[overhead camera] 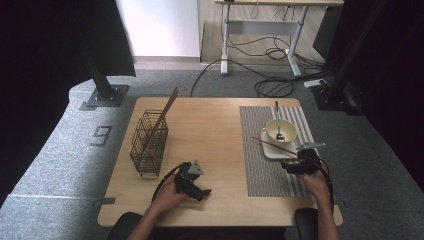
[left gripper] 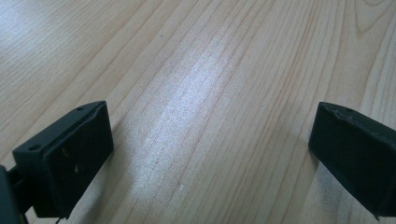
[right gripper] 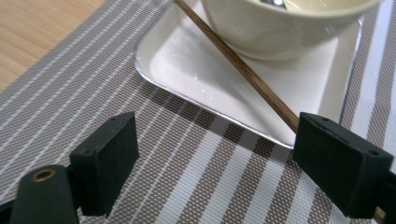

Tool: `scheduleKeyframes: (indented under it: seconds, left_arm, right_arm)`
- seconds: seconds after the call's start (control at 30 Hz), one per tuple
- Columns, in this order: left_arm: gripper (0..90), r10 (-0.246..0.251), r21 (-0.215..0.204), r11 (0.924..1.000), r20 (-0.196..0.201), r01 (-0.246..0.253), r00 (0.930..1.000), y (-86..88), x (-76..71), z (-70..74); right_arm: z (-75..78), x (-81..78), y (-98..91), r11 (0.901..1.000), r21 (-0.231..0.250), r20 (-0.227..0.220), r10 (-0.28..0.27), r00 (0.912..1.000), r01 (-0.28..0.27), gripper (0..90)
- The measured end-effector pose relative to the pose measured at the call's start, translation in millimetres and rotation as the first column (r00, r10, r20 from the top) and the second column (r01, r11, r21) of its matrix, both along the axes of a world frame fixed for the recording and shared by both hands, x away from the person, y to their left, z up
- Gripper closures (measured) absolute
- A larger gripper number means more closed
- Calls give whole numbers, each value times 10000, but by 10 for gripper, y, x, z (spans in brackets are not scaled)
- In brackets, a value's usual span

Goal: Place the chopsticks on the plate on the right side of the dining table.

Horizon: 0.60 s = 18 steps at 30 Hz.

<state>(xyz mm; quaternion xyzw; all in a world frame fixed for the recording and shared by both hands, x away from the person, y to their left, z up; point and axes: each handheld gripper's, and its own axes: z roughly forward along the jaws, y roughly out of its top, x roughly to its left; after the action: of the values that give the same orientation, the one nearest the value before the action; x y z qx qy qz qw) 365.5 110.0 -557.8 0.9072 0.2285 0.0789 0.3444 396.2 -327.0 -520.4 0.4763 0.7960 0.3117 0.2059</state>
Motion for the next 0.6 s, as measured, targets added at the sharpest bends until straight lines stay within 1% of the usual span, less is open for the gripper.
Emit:
scheduleKeyframes:
  seconds: [0.03, 0.07, 0.17, 0.2, 0.27, 0.33, 0.4, 0.43, 0.6]
  left_arm:
    - [0, 1, 1, 10000, 0, -1, 10000, 0, 0, 0]
    - [0, 0, 0, 10000, -1, 0, 10000, 0, 0, 0]
    - [0, 2, 1, 10000, -3, -2, 10000, -1, 0, 0]
    - [0, 1, 3, 10000, -2, -1, 10000, 0, 0, 0]
    - [0, 5, 4, 10000, -1, -5, 10000, -1, 0, 0]
    - [0, -1, 11, 10000, 9, 1, 10000, -1, 0, 0]
    - [0, 0, 10, 10000, 3, 0, 10000, -1, 0, 0]
    - [0, -2, 13, 10000, 0, 2, 10000, -1, 1, 1]
    - [0, -1, 13, 10000, 5, 1, 10000, -1, 1, 0]
  right_arm:
    - [-46, -10, -20, 9998, 13, 65, -182, 9998, 182, 54]
    - [-46, -10, -20, 9998, 13, 65, -182, 9998, 182, 54]
    - [-113, -15, -47, 9991, -60, -7, -420, 9991, 420, 11]
    - [-135, -12, -57, 9987, -13, -21, -519, 9987, 519, 0]
    - [-177, 3, -80, 9985, 156, -162, -519, 9985, 521, 0]
    - [-211, 20, -93, 9980, 91, -108, -632, 9979, 633, 0]
    - [-233, 36, -96, 9979, 2, -146, -653, 9978, 653, 0]
    - [-244, 48, -96, 9975, -125, -50, -693, 9976, 692, 0]
    - [-280, 91, -113, 9980, 15, -68, -632, 9980, 632, 0]
